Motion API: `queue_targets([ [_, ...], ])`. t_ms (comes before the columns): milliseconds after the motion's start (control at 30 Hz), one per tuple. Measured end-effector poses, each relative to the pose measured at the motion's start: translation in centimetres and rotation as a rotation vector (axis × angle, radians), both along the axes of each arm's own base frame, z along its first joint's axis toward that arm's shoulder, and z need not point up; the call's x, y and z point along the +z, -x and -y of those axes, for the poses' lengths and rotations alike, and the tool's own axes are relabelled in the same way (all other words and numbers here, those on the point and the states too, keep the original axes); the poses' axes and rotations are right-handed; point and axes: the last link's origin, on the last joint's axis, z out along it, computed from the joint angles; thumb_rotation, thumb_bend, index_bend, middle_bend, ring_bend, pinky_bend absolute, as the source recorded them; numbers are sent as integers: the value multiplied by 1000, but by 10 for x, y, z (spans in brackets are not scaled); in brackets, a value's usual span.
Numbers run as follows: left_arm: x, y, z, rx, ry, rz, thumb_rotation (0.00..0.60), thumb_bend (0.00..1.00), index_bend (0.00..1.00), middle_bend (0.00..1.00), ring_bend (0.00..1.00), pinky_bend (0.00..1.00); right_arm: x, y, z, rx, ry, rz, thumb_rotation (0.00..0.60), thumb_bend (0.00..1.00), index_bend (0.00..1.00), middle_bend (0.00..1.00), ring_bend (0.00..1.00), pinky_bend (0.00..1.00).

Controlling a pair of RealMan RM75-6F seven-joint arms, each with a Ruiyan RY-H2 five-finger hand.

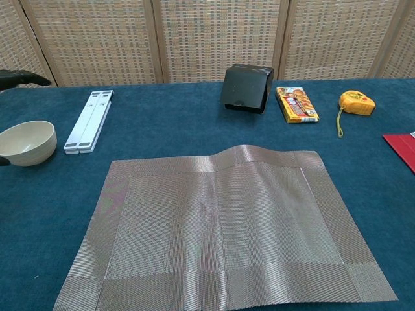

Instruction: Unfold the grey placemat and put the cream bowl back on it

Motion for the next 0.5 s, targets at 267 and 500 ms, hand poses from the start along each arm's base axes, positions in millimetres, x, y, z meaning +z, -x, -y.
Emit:
queue_targets([
  [267, 15, 79, -47, 238, -56, -32, 600, 0, 149, 0, 0, 0, -4, 1, 2, -6, -12, -9, 600, 0, 13, 0, 0, 0],
  [500, 6, 105, -78, 246, -37, -14, 600, 0, 299, 0, 0, 0, -8, 3, 3, -18, -16, -22, 600, 0, 13, 0, 0, 0],
])
